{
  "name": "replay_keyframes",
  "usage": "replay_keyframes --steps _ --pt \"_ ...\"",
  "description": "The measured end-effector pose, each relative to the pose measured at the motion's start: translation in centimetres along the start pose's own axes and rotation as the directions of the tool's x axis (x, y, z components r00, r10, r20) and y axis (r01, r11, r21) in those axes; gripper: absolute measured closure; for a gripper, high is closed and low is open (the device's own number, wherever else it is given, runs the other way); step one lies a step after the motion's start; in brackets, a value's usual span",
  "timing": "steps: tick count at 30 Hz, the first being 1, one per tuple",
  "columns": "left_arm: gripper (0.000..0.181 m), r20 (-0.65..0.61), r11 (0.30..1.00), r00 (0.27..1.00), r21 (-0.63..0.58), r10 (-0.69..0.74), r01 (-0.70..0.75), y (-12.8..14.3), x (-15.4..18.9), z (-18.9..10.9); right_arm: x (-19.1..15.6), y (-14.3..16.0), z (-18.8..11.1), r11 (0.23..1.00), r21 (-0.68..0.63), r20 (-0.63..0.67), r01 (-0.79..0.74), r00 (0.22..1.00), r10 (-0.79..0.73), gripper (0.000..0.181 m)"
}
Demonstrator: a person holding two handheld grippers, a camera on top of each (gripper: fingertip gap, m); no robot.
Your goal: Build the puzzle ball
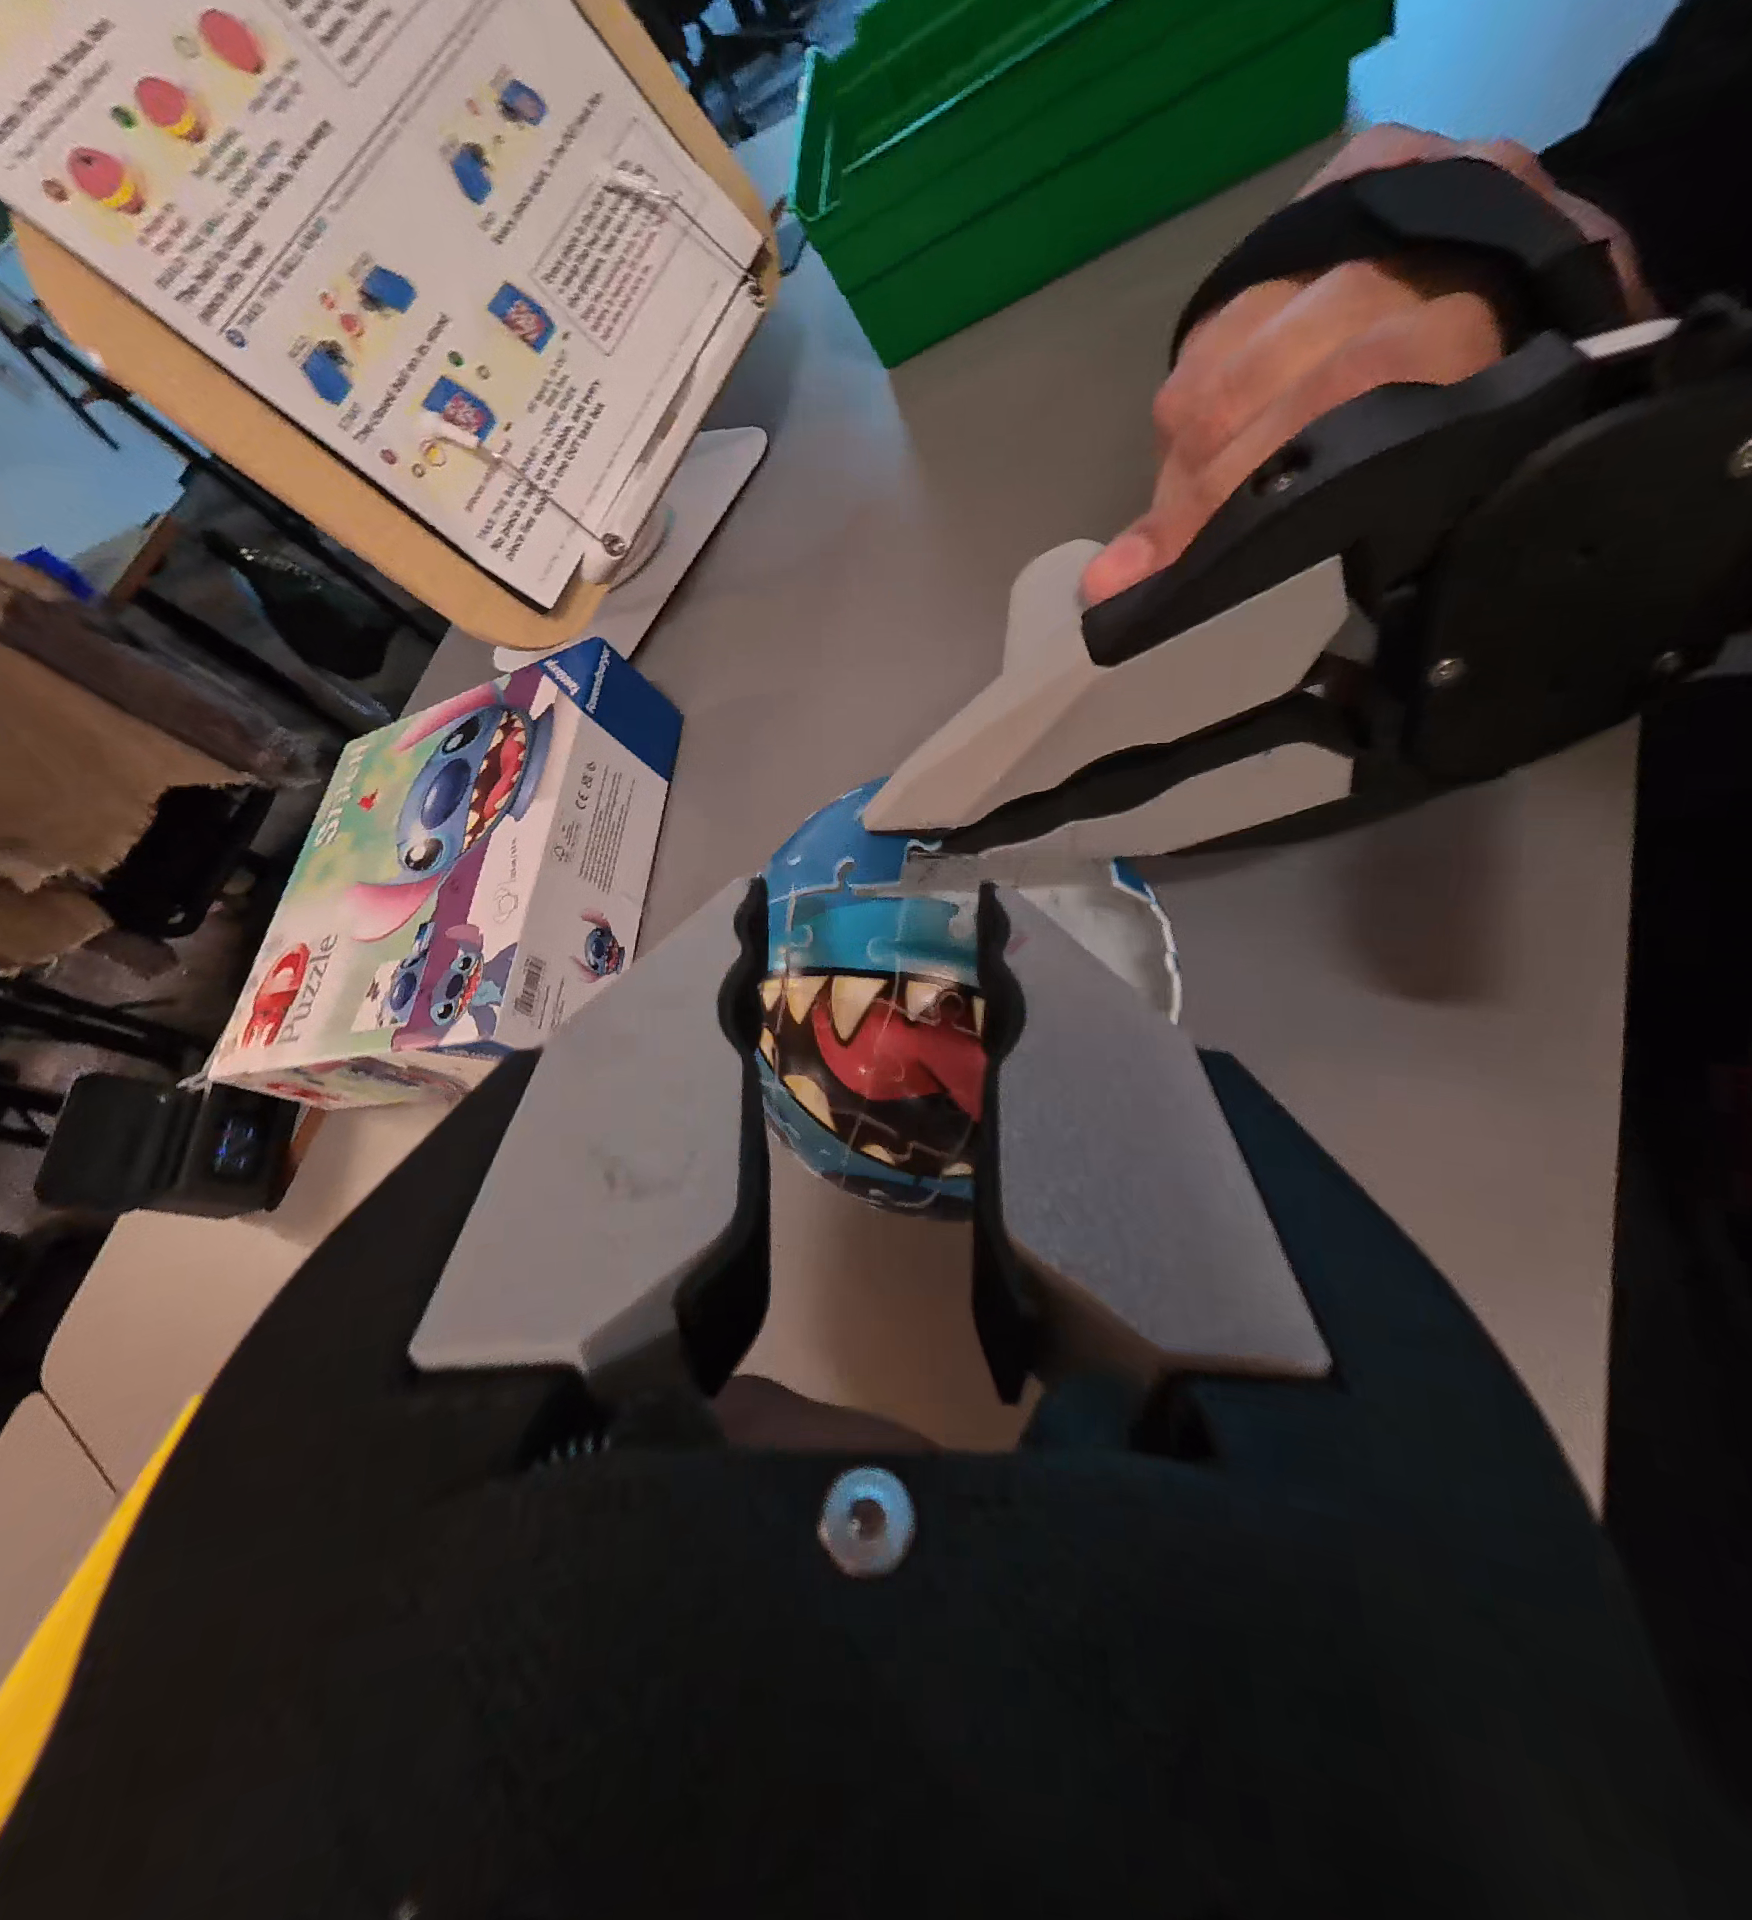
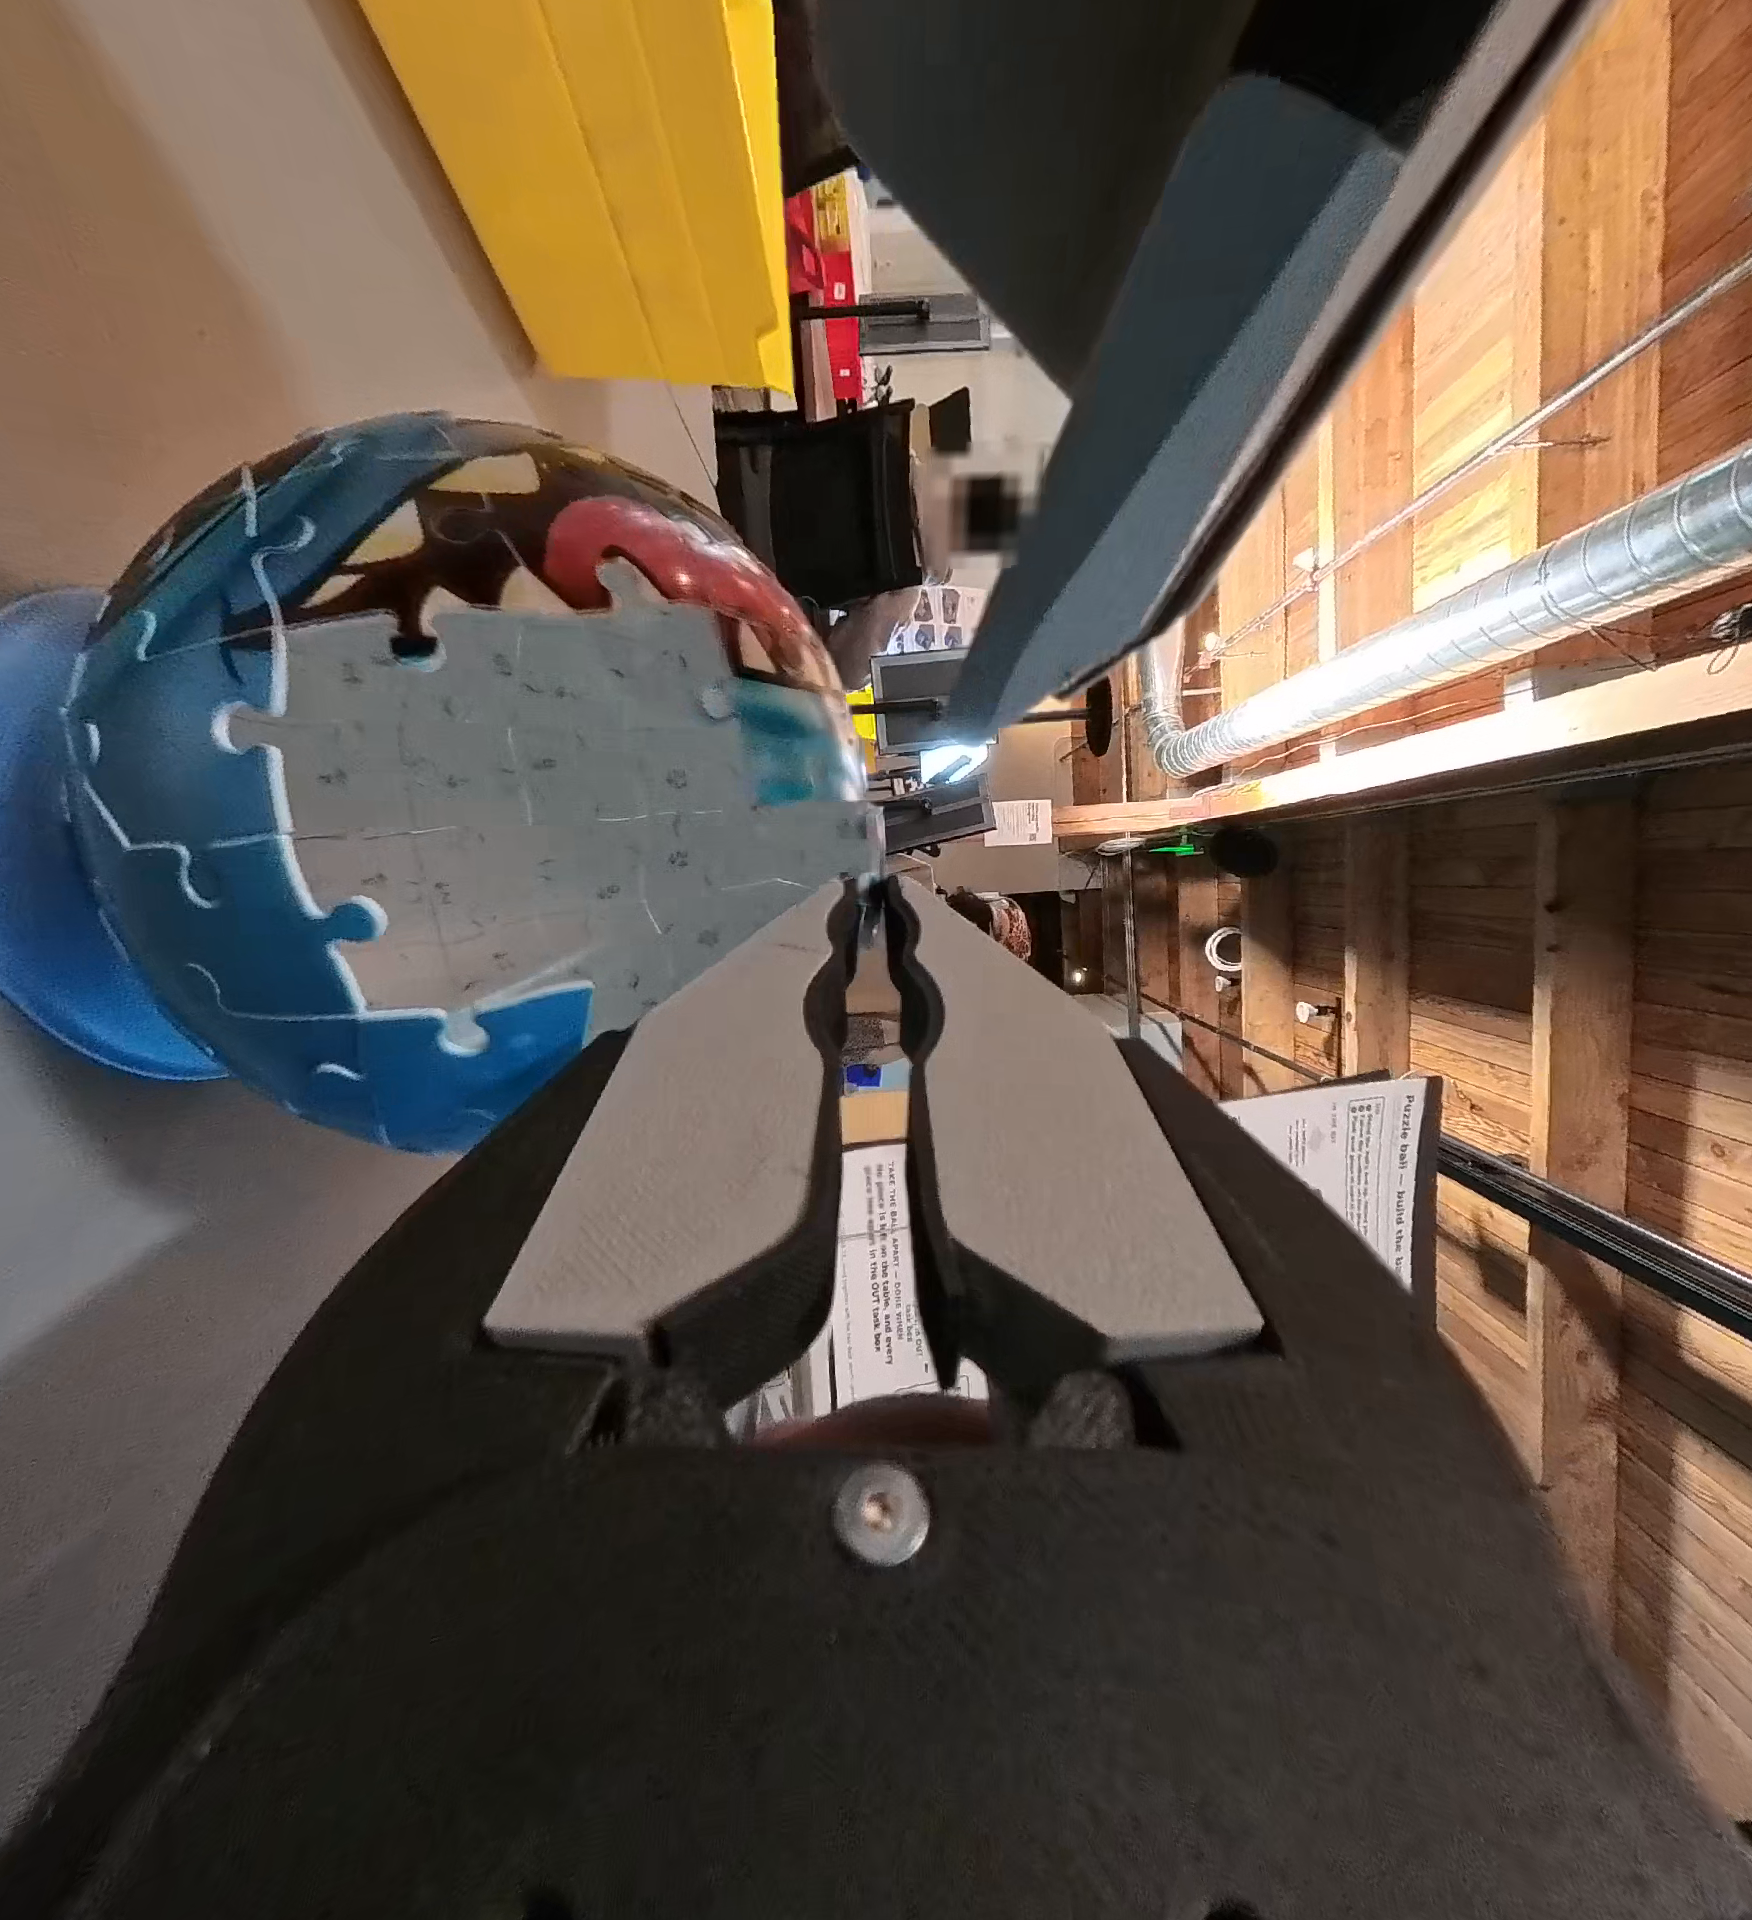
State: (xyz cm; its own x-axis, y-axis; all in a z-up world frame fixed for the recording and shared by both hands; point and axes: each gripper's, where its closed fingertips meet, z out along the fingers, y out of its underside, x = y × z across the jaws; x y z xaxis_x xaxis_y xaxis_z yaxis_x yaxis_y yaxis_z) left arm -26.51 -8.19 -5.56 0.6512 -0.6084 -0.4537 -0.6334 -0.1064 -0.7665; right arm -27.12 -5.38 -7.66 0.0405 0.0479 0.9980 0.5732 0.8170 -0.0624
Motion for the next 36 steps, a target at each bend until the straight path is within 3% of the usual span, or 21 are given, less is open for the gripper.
replay_keyframes --steps 5,10,36 --pt "0.152 -0.183 0.999 0.982 0.023 0.039 -0.036 0.1 0.4 0.1 -0.2 0.0 0.0 1.000 0.002 0.005 0.022 1.000 -0.022 0.179" --pt "0.147 -0.303 0.996 0.950 0.054 0.081 -0.068 -0.1 0.5 0.2 -0.2 -0.3 0.0 0.999 0.006 0.026 0.042 0.999 -0.043 0.179" --pt "0.141 -0.476 0.987 0.871 -0.036 0.118 -0.154 1.4 1.5 2.4 -0.6 -0.1 0.0 0.996 0.080 0.062 0.038 0.997 -0.043 0.178"
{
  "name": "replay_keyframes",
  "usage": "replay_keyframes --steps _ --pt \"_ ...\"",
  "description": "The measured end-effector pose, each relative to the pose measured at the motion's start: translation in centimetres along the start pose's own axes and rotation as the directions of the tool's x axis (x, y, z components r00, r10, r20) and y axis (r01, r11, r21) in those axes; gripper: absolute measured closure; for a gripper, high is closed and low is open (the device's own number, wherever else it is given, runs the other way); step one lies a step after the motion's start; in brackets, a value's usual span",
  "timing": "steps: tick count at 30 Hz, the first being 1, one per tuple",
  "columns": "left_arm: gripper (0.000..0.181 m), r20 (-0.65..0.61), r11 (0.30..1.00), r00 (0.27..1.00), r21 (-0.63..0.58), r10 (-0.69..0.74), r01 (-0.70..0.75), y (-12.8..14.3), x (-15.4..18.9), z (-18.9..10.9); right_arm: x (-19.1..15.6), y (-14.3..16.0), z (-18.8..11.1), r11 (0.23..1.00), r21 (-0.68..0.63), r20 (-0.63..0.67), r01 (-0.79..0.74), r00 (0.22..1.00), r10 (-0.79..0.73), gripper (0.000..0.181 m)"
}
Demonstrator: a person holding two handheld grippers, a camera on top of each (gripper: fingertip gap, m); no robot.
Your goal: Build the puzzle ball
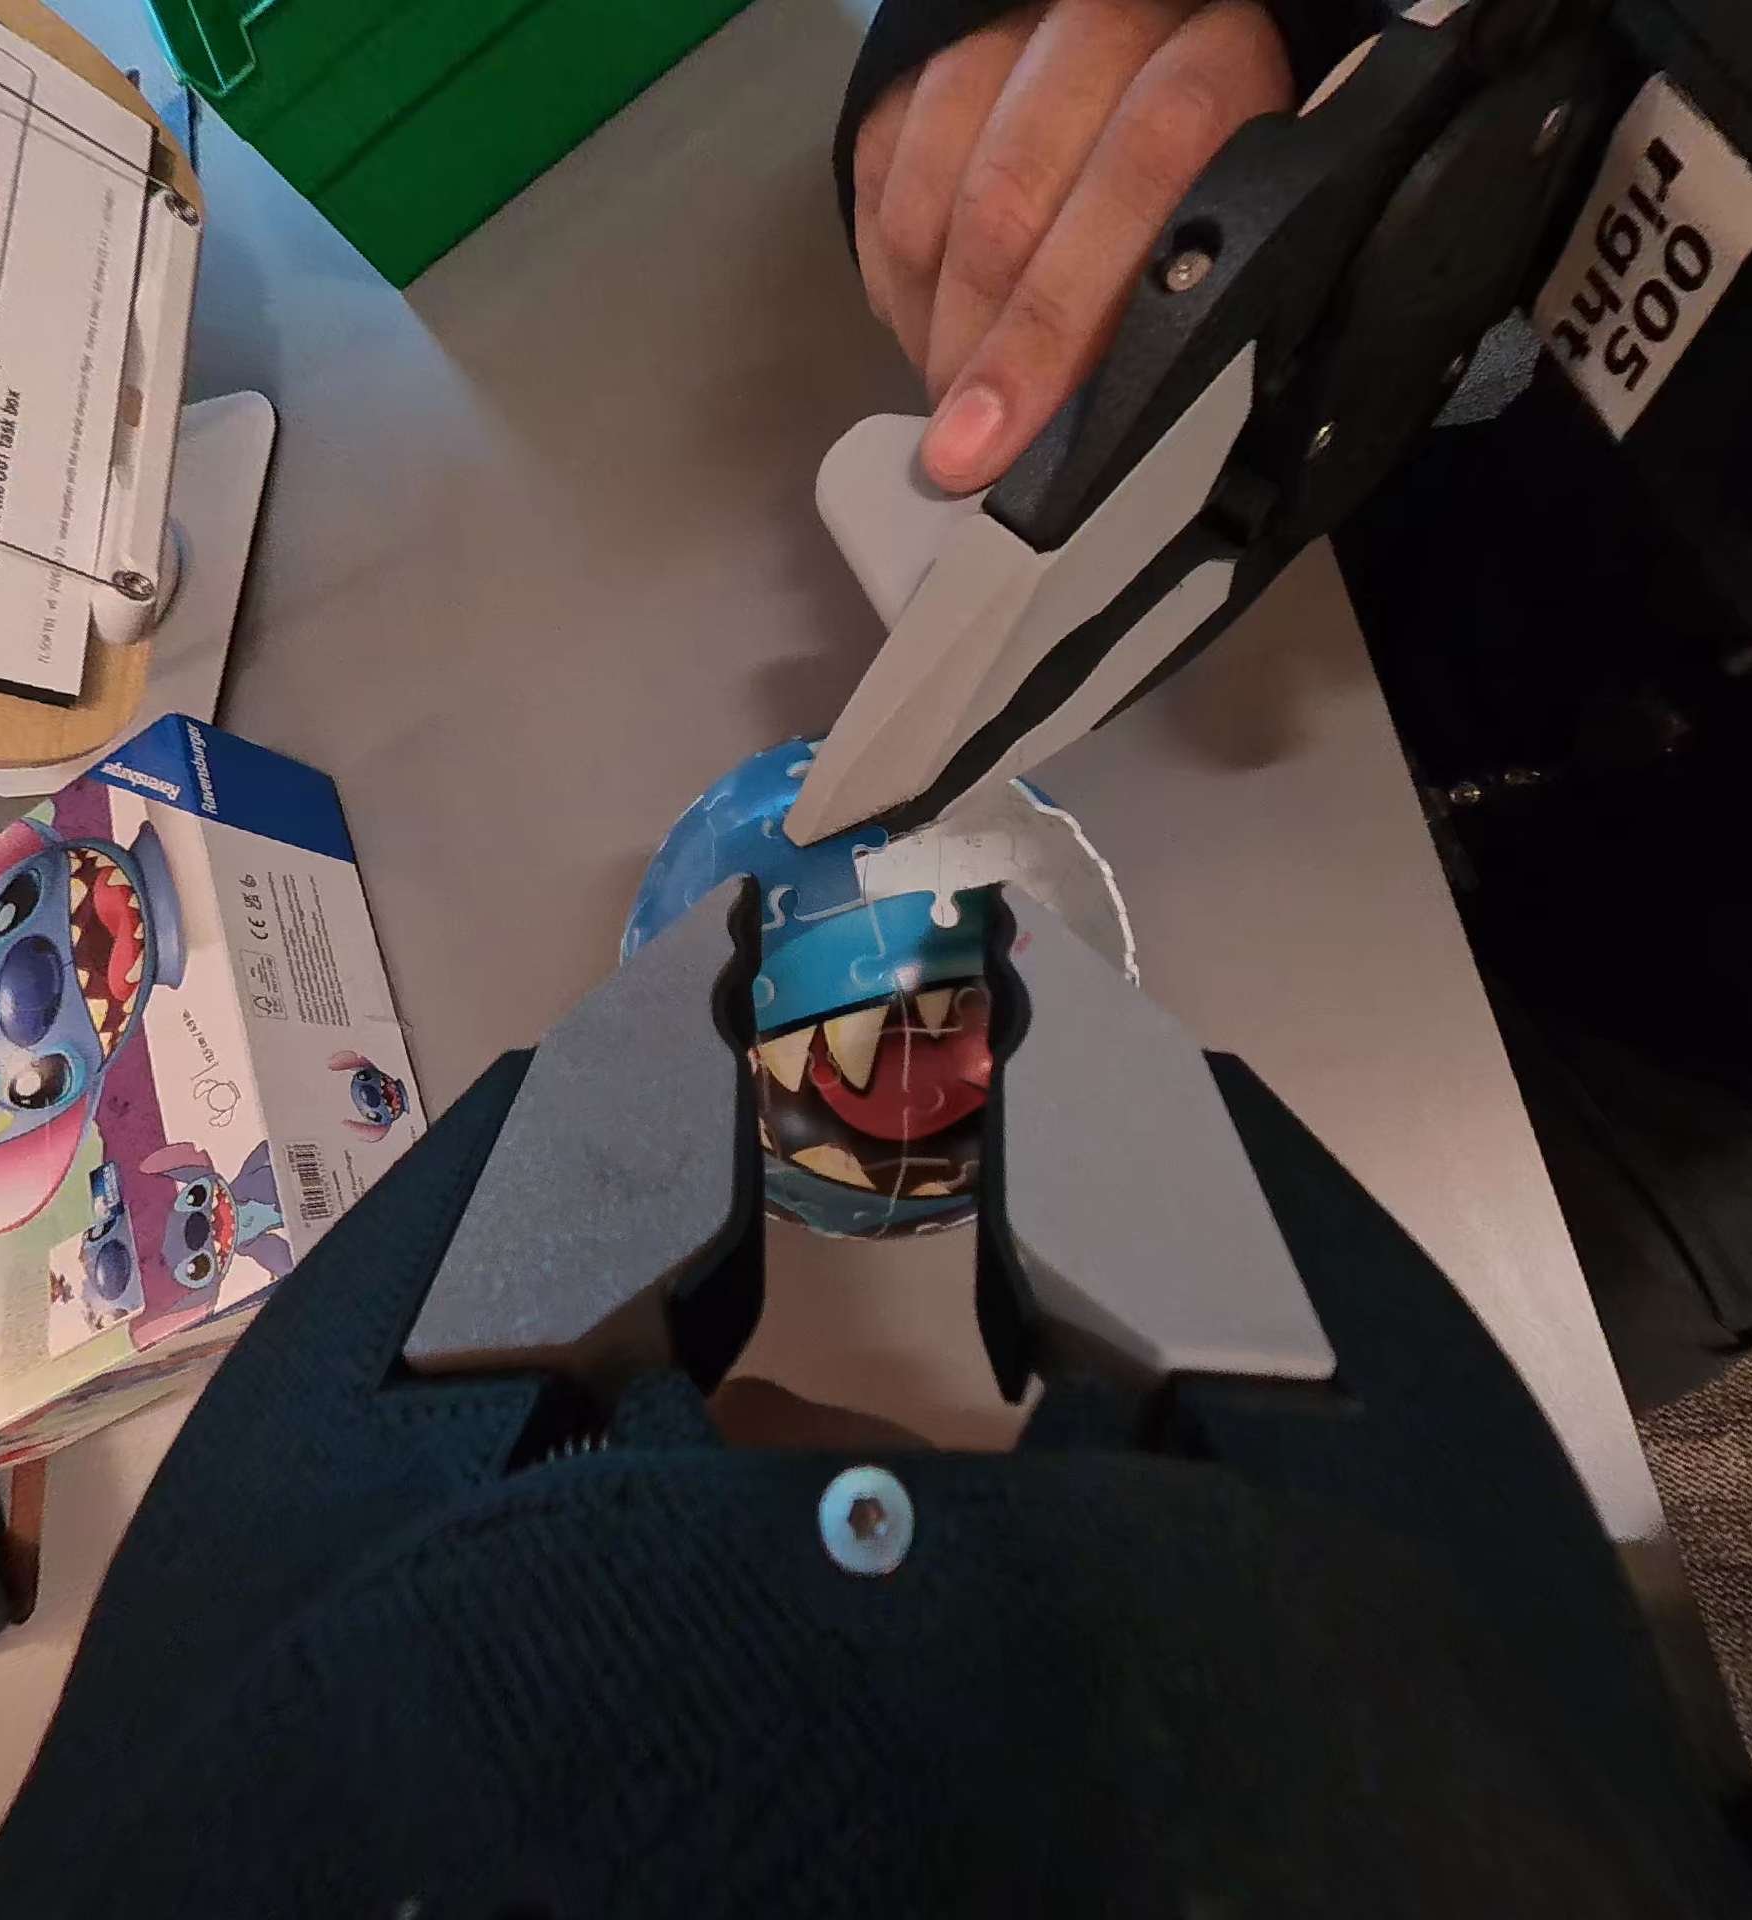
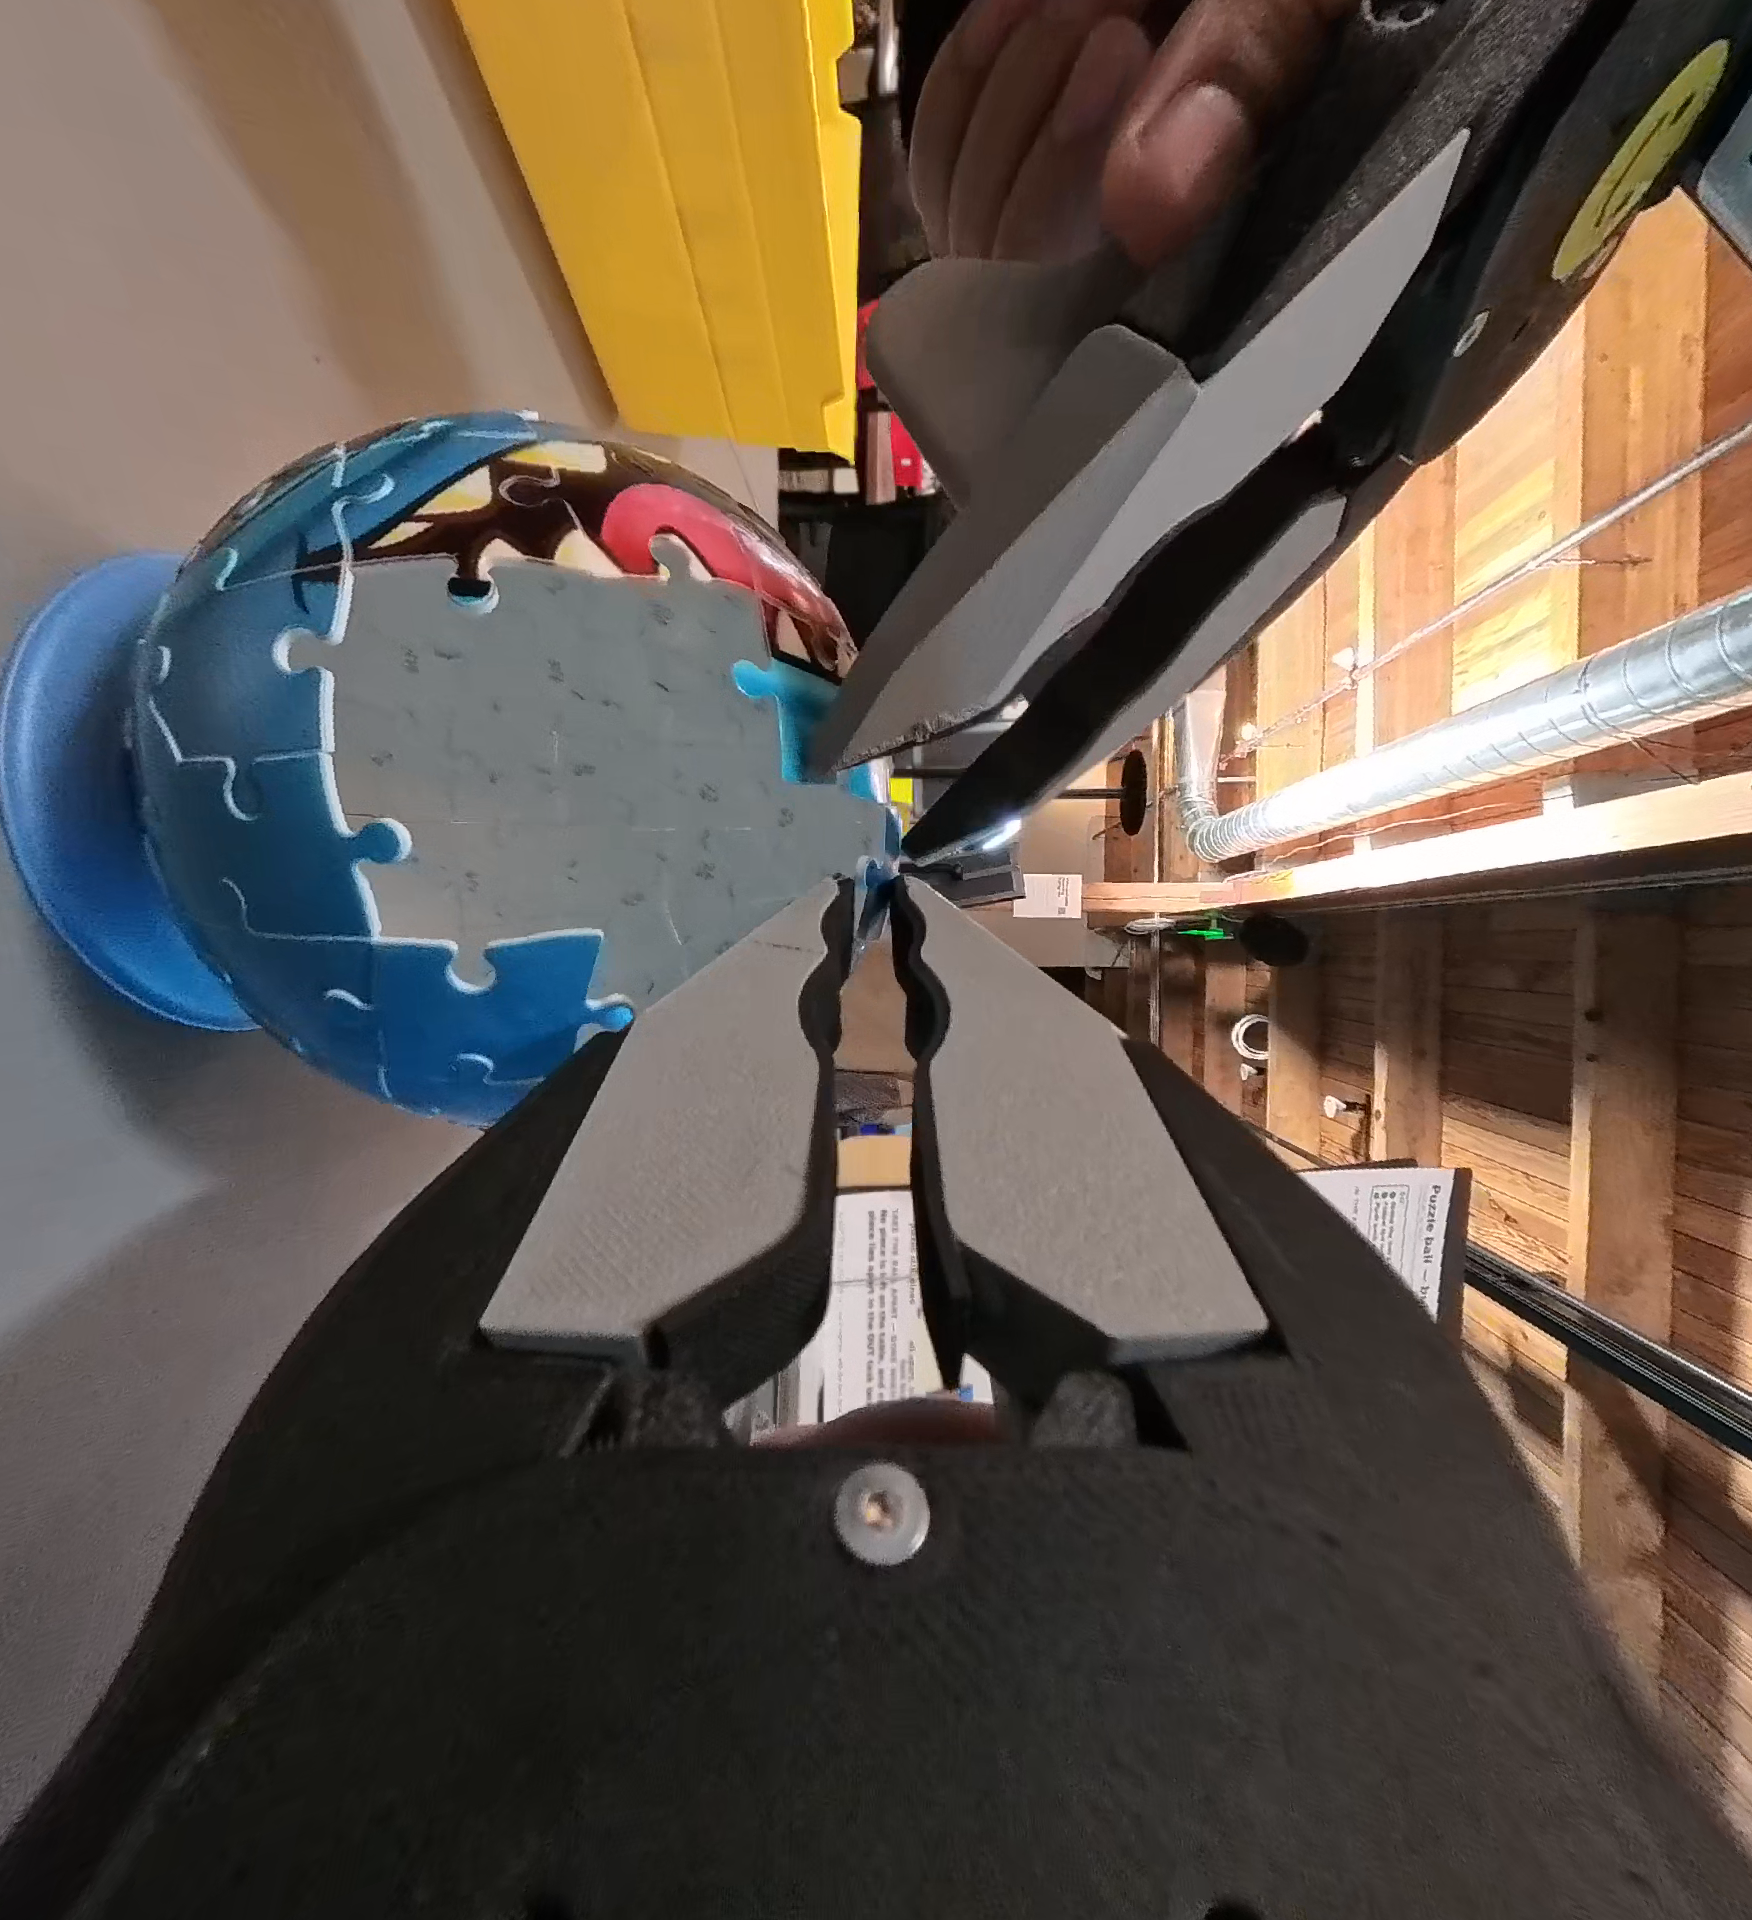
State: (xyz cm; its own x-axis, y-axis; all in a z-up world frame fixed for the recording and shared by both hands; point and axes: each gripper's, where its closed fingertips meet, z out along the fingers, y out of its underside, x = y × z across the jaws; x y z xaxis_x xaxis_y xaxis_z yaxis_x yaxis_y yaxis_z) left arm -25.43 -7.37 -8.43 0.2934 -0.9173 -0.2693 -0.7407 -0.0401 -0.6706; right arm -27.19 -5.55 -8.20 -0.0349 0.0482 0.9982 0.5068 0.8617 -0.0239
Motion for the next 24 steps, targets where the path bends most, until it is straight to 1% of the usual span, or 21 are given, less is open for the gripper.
replay_keyframes --steps 4,9,18,21,24 --pt "0.140 -0.016 1.000 1.000 -0.022 0.011 -0.012 0.1 0.0 -0.1 -0.1 0.0 0.2 1.000 0.003 0.019 -0.002 1.000 0.002 0.176" --pt "0.140 -0.030 0.999 0.999 -0.037 0.030 -0.031 0.1 0.0 -0.1 -0.7 0.5 0.8 1.000 -0.020 0.041 0.006 0.999 -0.005 0.163" --pt "0.135 -0.049 0.999 0.998 -0.037 0.028 -0.030 0.2 0.1 -0.1 -0.7 0.4 1.5 1.000 -0.008 0.067 0.020 0.998 -0.020 0.164" --pt "0.137 -0.031 0.999 0.999 -0.041 0.021 -0.023 0.3 -0.4 -0.2 -0.3 0.4 1.5 1.000 0.004 0.071 0.027 0.997 -0.027 0.173" --pt "0.139 -0.029 1.000 1.000 -0.016 -0.002 0.001 -0.1 -0.6 -0.6 -0.5 0.4 1.5 0.999 0.006 0.081 0.042 0.996 -0.043 0.172"
